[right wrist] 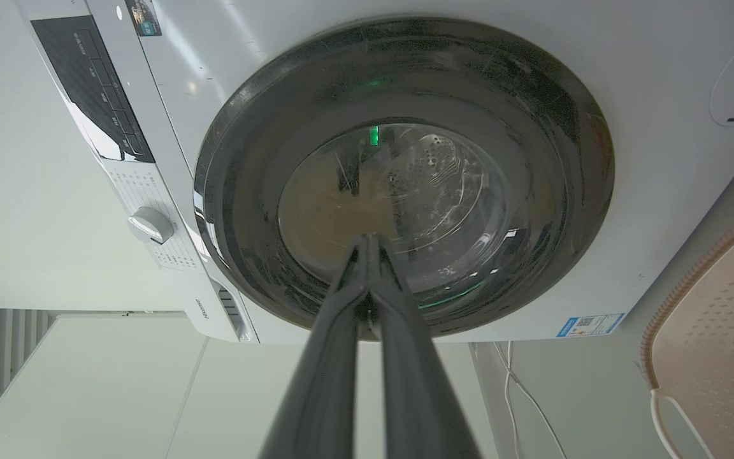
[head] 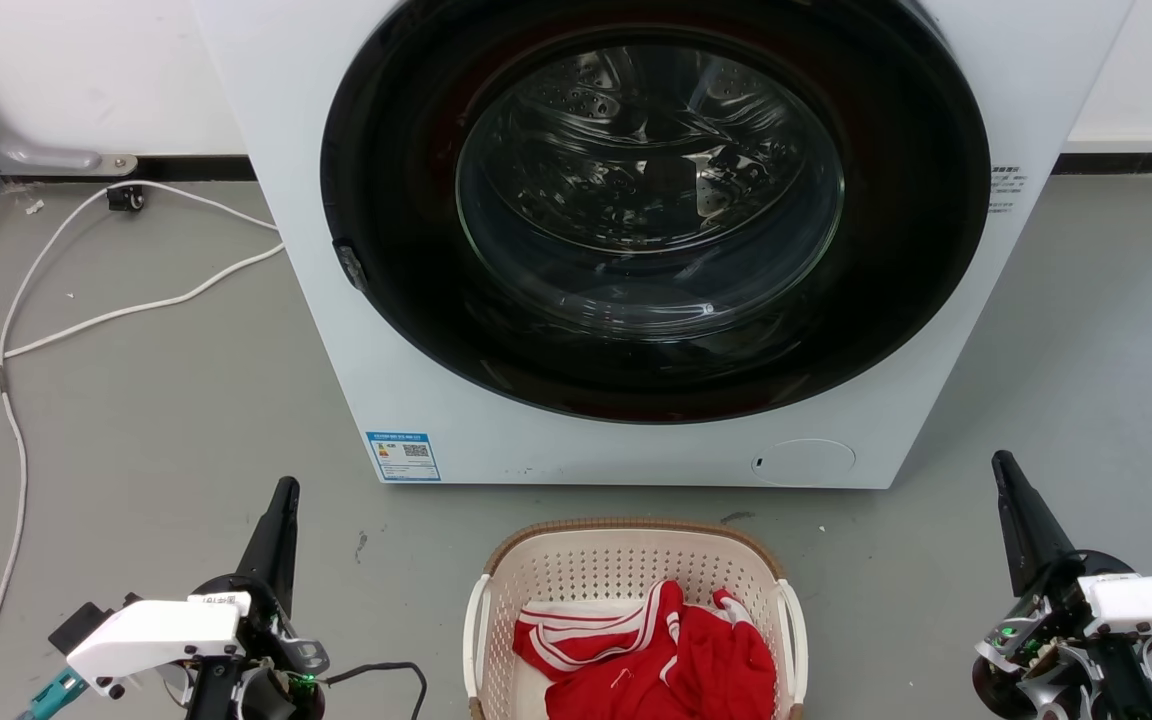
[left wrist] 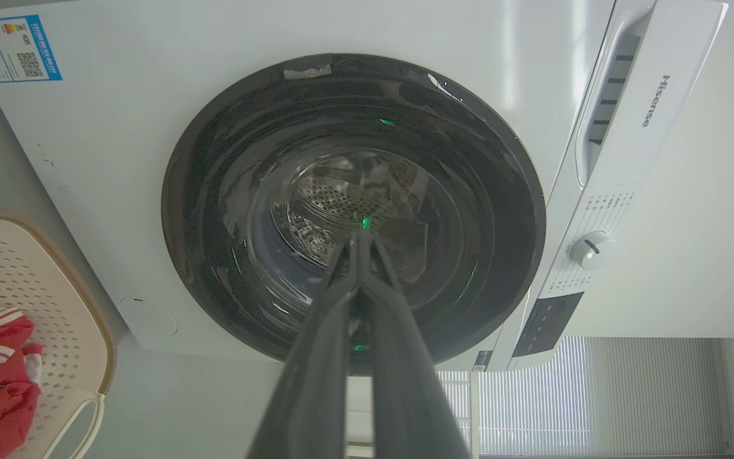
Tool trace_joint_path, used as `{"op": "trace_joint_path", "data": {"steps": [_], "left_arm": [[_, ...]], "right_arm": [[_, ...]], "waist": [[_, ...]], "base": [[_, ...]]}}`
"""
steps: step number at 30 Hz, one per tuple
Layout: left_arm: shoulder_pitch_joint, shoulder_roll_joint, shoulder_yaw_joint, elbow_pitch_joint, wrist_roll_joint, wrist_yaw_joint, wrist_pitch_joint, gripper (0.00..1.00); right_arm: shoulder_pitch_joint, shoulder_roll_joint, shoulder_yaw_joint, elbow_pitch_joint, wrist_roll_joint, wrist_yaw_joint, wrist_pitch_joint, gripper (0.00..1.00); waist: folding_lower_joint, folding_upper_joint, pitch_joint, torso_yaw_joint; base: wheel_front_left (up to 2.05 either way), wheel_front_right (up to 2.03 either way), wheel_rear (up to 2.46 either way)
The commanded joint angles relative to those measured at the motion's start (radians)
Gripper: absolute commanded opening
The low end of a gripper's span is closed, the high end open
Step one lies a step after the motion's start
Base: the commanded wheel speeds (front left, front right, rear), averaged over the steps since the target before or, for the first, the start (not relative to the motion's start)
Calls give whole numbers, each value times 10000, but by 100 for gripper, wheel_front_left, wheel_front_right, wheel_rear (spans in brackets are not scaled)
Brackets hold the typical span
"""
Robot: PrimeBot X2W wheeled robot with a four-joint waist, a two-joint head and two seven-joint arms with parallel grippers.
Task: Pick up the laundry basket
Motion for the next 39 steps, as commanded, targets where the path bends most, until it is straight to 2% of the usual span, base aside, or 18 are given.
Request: {"op": "trace_joint_path", "data": {"steps": [1,30,31,34,39], "left_arm": [[-99,-19,35,11,70,-23,7,0],[-102,-32,63,13,77,-23,35,0],[12,-29,23,21,42,2,9,100],[230,-73,-15,277,43,4,2,100],[356,-69,-188,-46,159,3,-410,100]], "right_arm": [[-116,37,-15,13,-33,0,7,0],[-120,54,-42,15,-61,0,39,0],[13,21,-26,19,-13,0,7,100],[241,54,-10,244,-16,-2,-3,100],[443,54,52,-212,-238,-2,-416,100]], "waist": [[0,0,0,0],[0,0,0,0],[0,0,0,0],[0,0,-1,0],[0,0,-7,-1]], "base": [[0,0,0],[0,0,0],[0,0,0],[0,0,0],[0,0,0]]}}
